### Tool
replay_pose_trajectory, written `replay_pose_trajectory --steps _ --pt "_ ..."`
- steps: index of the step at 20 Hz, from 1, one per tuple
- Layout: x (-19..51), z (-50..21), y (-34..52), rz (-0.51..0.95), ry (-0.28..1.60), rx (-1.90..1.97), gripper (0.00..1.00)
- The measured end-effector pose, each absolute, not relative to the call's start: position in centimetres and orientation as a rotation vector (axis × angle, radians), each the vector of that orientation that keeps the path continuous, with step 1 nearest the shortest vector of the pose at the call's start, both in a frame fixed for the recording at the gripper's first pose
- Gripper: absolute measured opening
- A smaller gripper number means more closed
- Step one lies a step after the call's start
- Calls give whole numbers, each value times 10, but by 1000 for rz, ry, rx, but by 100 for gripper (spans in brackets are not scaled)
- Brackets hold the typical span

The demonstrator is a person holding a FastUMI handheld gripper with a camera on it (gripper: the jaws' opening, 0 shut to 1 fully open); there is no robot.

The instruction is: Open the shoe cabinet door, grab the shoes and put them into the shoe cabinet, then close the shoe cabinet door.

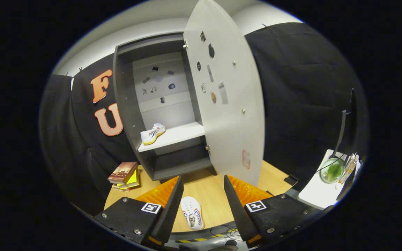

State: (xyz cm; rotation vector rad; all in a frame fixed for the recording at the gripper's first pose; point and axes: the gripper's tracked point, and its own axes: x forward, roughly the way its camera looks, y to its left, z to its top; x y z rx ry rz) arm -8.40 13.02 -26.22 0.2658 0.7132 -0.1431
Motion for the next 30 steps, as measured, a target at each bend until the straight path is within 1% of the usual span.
replay_pose_trajectory --steps 4,8,11,14,18,22,25,28,30 --pt "-101 -350 160 -89 891 306 81" --pt "-122 -435 185 -21 1075 308 83" --pt "-138 -484 198 47 1197 257 79" --pt "-146 -518 206 108 1276 209 73" --pt "-149 -550 219 187 1345 170 68" --pt "-137 -547 242 246 1317 188 68" --pt "-144 -555 260 299 1324 170 67" --pt "-147 -564 271 302 1327 173 68" --pt "-147 -570 275 296 1321 163 59"
